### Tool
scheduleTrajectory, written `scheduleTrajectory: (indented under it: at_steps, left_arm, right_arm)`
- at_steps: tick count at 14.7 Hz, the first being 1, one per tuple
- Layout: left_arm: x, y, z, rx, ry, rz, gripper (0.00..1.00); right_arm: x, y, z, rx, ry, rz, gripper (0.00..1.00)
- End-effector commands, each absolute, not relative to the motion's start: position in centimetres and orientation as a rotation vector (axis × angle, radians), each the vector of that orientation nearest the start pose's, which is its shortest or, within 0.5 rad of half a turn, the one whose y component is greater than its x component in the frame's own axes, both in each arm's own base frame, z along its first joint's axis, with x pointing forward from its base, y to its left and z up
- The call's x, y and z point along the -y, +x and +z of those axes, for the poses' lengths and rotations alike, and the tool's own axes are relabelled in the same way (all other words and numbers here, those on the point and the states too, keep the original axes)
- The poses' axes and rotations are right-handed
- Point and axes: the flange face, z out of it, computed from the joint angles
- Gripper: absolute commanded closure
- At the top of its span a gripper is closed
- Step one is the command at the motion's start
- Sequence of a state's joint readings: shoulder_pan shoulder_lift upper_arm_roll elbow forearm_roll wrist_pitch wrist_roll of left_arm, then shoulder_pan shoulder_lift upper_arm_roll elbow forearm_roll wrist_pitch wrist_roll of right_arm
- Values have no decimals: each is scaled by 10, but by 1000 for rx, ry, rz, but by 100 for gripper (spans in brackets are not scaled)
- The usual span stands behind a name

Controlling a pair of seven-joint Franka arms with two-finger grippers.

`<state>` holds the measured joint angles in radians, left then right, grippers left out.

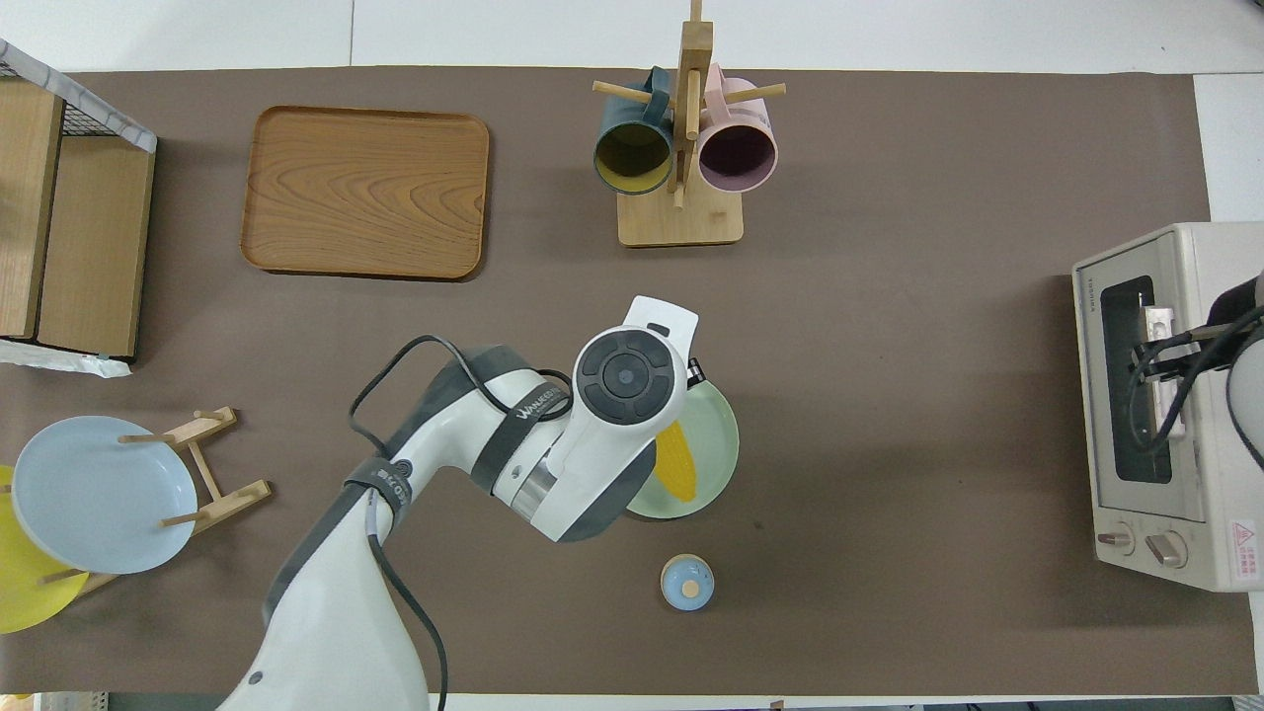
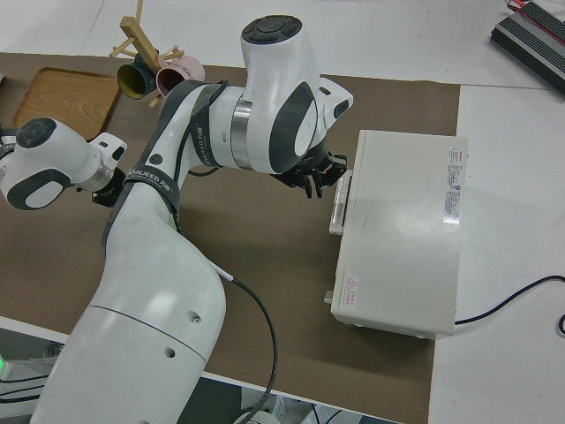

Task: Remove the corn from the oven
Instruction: 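Lift the corn and carry it to the wooden tray with the left gripper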

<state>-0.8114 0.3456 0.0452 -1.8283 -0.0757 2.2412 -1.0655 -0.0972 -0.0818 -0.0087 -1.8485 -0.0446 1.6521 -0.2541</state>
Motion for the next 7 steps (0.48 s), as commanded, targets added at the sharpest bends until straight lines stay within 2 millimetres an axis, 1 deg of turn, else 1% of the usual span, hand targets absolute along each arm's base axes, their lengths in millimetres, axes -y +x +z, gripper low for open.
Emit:
scheduleTrajectory:
  at_steps: [1, 2, 3, 4, 5, 6, 7]
  left_arm:
    - [392, 495, 420, 457, -3202, 2, 100]
    - [374, 515, 435, 423, -3203, 5, 100]
    - [351, 537, 447, 390, -3204, -4, 100]
    - [325, 557, 454, 367, -3211, -22, 100]
    - [296, 577, 450, 330, -3210, -33, 100]
    - [263, 598, 452, 304, -3214, -55, 100]
    - [233, 613, 451, 266, -3215, -67, 100]
  right_arm:
    - [32, 516, 598, 288, -3110, 78, 0]
    - [22, 517, 604, 286, -3108, 76, 0]
    - [12, 517, 609, 267, -3106, 78, 0]
    - [0, 517, 615, 229, -3099, 75, 0]
    - [-22, 516, 622, 210, -3097, 74, 0]
    - [-38, 516, 624, 171, -3114, 84, 0]
    - [-45, 516, 622, 177, -3115, 94, 0]
